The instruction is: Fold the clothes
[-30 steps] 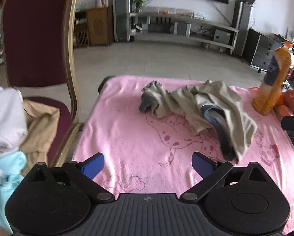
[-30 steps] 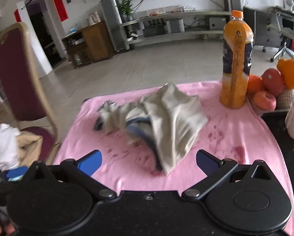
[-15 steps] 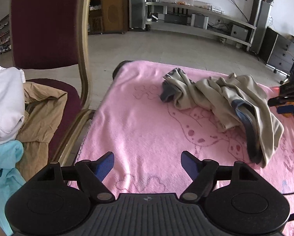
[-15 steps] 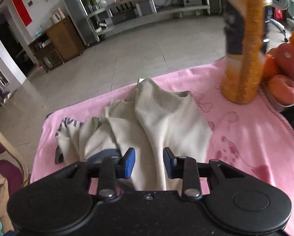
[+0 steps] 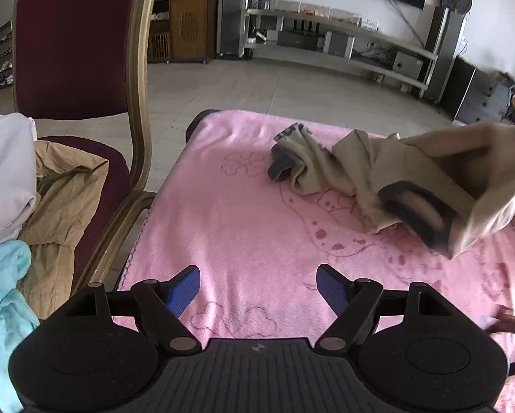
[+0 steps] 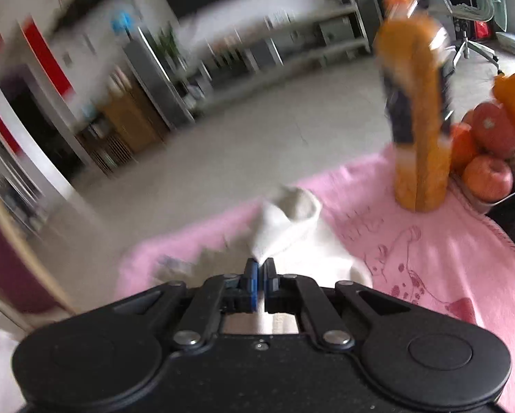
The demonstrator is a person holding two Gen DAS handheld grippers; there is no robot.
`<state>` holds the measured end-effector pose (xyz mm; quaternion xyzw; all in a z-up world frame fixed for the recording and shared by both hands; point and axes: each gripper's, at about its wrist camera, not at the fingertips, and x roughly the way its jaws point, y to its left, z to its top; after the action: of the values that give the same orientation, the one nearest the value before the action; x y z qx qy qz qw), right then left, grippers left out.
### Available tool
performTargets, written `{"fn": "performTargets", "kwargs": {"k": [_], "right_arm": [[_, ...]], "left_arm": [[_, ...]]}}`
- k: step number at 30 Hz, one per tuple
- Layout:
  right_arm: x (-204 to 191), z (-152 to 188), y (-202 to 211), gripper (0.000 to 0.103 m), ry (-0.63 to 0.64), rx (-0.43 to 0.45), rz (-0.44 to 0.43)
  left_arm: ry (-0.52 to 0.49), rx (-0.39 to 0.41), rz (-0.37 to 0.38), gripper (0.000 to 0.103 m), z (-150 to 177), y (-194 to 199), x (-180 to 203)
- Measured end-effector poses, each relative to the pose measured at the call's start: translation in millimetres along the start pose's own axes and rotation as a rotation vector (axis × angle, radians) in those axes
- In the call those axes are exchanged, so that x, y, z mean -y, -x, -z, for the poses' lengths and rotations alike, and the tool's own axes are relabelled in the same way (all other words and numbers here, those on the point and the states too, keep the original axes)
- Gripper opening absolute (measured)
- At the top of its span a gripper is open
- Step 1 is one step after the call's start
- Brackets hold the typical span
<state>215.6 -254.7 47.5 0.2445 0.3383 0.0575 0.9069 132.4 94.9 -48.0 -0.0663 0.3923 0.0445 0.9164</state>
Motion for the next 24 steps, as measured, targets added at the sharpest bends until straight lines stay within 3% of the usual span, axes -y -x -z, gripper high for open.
{"fn": "performTargets", "kwargs": {"k": [3, 7, 13, 15, 17, 20, 24], "right_arm": [[31.5, 1.0, 78.0, 0.003, -0.105, 0.082, -0.067], [96.5, 24.7, 142.7, 0.003, -0.202, 0.131, -0.006], [189.0, 64.6, 126.4, 0.009, -0.362, 0.0, 0.148], [205.8, 76.5, 119.1, 0.02, -0.405, -0.005, 0.186], [216.7, 85.3, 115.8, 0.023, -0.424, 0.017, 0.203], [223.9, 90.5, 108.6, 0.034, -0.413, 0.037, 0.158], [229.5, 96.1, 100.4, 0.035, -0.448, 0.014, 0.045]], "left_arm": [[0.009, 0.021, 0.05, 0.076, 3.9, 18.5, 0.1], [-0.021, 0.039, 0.097, 0.076, 14.5, 42.1, 10.2], [-0.069, -0.031, 0.13, 0.076, 41.1, 46.9, 35.2], [-0.075, -0.073, 0.121, 0.076, 47.4, 40.1, 40.7], [-0.073, -0.104, 0.112, 0.076, 48.6, 31.5, 44.0], [-0.045, -0.128, 0.124, 0.076, 44.4, 15.3, 45.0], [0.062, -0.136, 0.181, 0.071, 32.2, -12.6, 43.4]]}}
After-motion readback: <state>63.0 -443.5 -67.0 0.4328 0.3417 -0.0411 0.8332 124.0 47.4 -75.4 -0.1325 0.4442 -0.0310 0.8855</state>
